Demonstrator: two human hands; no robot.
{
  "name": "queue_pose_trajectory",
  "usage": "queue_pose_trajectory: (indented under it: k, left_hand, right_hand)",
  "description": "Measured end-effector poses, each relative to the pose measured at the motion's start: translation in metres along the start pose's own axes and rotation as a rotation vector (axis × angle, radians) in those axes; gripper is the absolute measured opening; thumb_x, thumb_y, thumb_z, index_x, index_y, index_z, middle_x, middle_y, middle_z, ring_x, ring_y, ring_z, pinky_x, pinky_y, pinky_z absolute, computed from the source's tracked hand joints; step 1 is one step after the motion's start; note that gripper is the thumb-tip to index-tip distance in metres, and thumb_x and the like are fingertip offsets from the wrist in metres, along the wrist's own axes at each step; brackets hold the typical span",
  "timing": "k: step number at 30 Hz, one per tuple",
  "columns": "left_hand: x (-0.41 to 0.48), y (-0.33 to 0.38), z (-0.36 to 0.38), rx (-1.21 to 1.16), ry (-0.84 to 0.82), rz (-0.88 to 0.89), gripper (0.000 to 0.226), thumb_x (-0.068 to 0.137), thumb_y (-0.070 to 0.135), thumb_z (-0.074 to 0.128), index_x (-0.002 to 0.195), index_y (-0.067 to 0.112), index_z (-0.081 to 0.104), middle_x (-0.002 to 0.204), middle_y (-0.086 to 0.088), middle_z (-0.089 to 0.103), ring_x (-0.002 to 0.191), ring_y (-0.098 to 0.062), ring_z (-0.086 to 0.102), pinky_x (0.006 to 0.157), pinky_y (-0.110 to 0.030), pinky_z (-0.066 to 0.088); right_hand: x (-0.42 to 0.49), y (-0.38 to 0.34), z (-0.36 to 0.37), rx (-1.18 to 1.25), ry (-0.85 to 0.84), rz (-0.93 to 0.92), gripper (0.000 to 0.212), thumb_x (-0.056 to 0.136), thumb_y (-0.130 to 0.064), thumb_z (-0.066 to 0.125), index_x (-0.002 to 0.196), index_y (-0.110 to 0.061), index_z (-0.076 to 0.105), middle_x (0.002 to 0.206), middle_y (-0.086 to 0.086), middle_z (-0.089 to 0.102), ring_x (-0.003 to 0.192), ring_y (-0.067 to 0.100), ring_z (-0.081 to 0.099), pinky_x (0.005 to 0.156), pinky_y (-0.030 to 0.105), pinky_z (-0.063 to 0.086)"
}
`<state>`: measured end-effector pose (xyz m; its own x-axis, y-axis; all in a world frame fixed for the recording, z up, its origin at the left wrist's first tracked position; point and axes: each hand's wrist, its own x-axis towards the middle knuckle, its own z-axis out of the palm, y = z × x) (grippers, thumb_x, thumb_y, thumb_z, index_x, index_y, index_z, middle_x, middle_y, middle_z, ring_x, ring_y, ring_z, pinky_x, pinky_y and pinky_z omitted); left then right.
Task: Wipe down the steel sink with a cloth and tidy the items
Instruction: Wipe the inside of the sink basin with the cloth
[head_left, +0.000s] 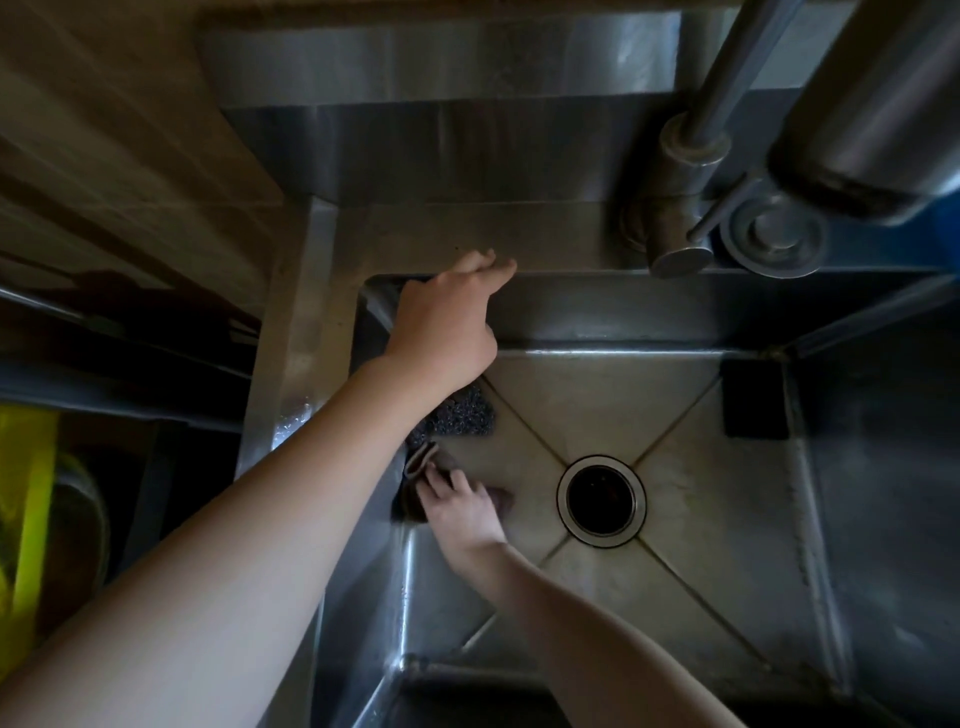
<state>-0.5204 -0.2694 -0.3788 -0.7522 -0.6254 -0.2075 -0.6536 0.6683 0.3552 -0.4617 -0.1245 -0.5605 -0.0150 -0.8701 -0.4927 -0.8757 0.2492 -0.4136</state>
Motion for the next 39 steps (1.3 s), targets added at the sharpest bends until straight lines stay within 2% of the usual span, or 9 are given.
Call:
queue_pose_trajectory:
  k: [3,8,12,14,16,20,23,29,39]
  left_hand:
    - [0.0,0.001,-0.001,0.006,-0.004,0.0,0.069,0.079,-0.002,0.051,0.141,0.026,0.04,0.15,0.004,0.033,0.129,-0.024,0.043,0.101,-0.047,0.04]
    - [-0.001,0.001,-0.002,0.002,-0.016,-0.011,0.069,0.079,-0.001,0.05,0.141,0.026,0.039,0.151,0.004,0.032,0.129,-0.025,0.043,0.101,-0.046,0.04]
    - [-0.001,0.001,-0.002,0.005,-0.019,-0.007,0.068,0.079,-0.001,0.05,0.141,0.026,0.039,0.151,0.004,0.032,0.128,-0.025,0.044,0.1,-0.046,0.041]
    - [-0.001,0.001,-0.002,0.003,-0.02,-0.007,0.069,0.079,-0.001,0.05,0.141,0.026,0.038,0.151,0.004,0.032,0.128,-0.024,0.044,0.1,-0.046,0.041]
    - [0.0,0.001,-0.002,0.0,-0.019,-0.006,0.069,0.08,-0.002,0.05,0.141,0.026,0.038,0.151,0.005,0.032,0.128,-0.024,0.044,0.1,-0.045,0.041]
    - [0.0,0.0,-0.001,0.004,-0.02,-0.006,0.07,0.08,-0.002,0.05,0.142,0.027,0.037,0.151,0.005,0.031,0.127,-0.023,0.045,0.098,-0.044,0.042]
    - [0.0,0.0,-0.001,0.001,-0.021,-0.009,0.071,0.079,-0.002,0.05,0.142,0.027,0.037,0.151,0.005,0.03,0.127,-0.023,0.045,0.098,-0.045,0.042]
    - [0.0,-0.002,0.0,-0.018,-0.012,0.0,0.07,0.079,-0.002,0.05,0.142,0.026,0.036,0.151,0.003,0.031,0.131,-0.023,0.041,0.099,-0.046,0.042]
    - [-0.001,-0.001,0.0,-0.014,-0.016,-0.005,0.069,0.08,-0.002,0.05,0.143,0.025,0.037,0.152,0.004,0.03,0.131,-0.024,0.04,0.101,-0.047,0.04]
  right_hand:
    - [-0.021,-0.004,0.024,-0.059,0.032,-0.041,0.051,0.088,-0.006,0.042,0.14,-0.01,0.038,0.152,0.008,0.032,0.124,0.031,0.041,0.091,0.044,0.043]
    - [-0.071,0.019,0.029,-0.134,0.059,-0.089,0.036,0.072,-0.022,0.05,0.096,-0.031,0.075,0.107,-0.016,0.07,0.075,0.009,0.065,0.056,0.019,0.051]
    - [-0.06,0.057,0.016,0.025,0.109,0.205,0.066,0.085,0.005,0.05,0.145,-0.015,0.032,0.154,-0.002,0.029,0.127,0.028,0.039,0.091,0.039,0.05]
    - [-0.051,0.07,0.004,0.143,0.201,0.359,0.066,0.088,0.007,0.041,0.148,-0.016,0.026,0.156,-0.004,0.025,0.135,0.027,0.03,0.102,0.036,0.042]
    - [-0.039,0.08,-0.013,0.409,0.369,0.538,0.059,0.086,0.004,0.042,0.141,-0.016,0.042,0.144,0.003,0.046,0.128,0.024,0.045,0.1,0.032,0.044]
    - [-0.019,0.118,-0.061,0.975,0.56,0.752,0.049,0.08,0.007,0.046,0.121,-0.011,0.064,0.102,0.01,0.071,0.087,0.017,0.063,0.068,0.02,0.045]
    - [0.0,0.144,-0.092,0.877,0.553,0.653,0.048,0.08,0.008,0.048,0.12,-0.011,0.065,0.101,0.008,0.071,0.085,0.017,0.066,0.064,0.013,0.043]
    - [0.042,0.14,-0.096,0.228,0.234,0.257,0.048,0.089,0.001,0.047,0.132,-0.017,0.055,0.137,0.007,0.054,0.126,0.028,0.047,0.107,0.032,0.037]
    - [-0.013,0.161,-0.047,-0.095,-0.002,-0.117,0.065,0.084,0.007,0.042,0.138,-0.028,0.047,0.149,-0.01,0.039,0.129,0.021,0.04,0.103,0.032,0.036]
